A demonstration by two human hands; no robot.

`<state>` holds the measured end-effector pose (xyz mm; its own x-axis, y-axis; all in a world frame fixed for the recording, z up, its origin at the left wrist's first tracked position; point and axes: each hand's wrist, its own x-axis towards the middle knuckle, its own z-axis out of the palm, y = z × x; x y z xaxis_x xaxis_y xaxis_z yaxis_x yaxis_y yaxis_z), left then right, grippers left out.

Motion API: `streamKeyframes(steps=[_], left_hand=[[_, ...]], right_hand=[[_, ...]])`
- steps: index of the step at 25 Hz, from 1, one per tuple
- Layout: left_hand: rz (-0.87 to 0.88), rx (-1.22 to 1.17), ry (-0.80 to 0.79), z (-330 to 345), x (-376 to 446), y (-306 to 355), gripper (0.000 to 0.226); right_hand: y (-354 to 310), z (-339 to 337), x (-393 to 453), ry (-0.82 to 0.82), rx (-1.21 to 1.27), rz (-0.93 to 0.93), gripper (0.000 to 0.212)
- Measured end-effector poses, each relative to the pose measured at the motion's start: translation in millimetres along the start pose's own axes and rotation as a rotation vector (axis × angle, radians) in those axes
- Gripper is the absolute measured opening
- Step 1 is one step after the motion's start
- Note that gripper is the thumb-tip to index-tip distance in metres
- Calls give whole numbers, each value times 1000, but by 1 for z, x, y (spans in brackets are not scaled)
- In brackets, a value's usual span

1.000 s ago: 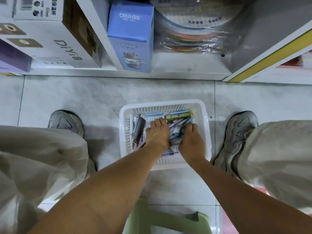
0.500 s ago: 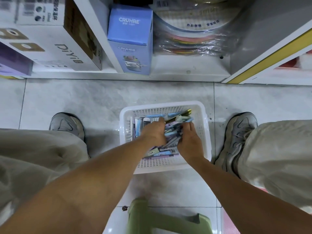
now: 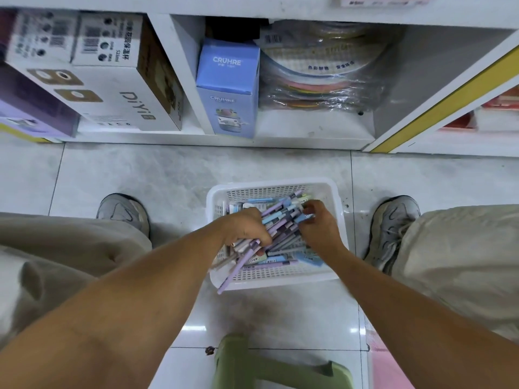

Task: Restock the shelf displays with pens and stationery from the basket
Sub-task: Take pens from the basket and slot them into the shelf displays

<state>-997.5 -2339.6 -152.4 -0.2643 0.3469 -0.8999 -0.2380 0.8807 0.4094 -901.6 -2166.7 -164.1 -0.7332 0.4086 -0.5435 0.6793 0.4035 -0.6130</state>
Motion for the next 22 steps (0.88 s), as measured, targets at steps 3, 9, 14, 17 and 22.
streamKeyframes(steps=[3, 9, 14, 17, 22], left_hand=[[-14, -19, -50, -2, -1, 1, 43], [-32, -97, -84, -15, -9, -5, 54], [-5, -198, -166, -27, -25, -15, 53], [26, -200, -175, -27, -34, -16, 57], [62, -66, -140, -21, -47, -10, 68]], right_hand=[[-5, 6, 3, -53, 141, 57, 52], [-13, 17, 7, -122, -161, -132, 59], [-22, 15, 11, -143, -29, 52, 59], [-28, 12, 1, -45, -5, -79, 57], [-47, 6, -2, -141, 673, 273, 43]])
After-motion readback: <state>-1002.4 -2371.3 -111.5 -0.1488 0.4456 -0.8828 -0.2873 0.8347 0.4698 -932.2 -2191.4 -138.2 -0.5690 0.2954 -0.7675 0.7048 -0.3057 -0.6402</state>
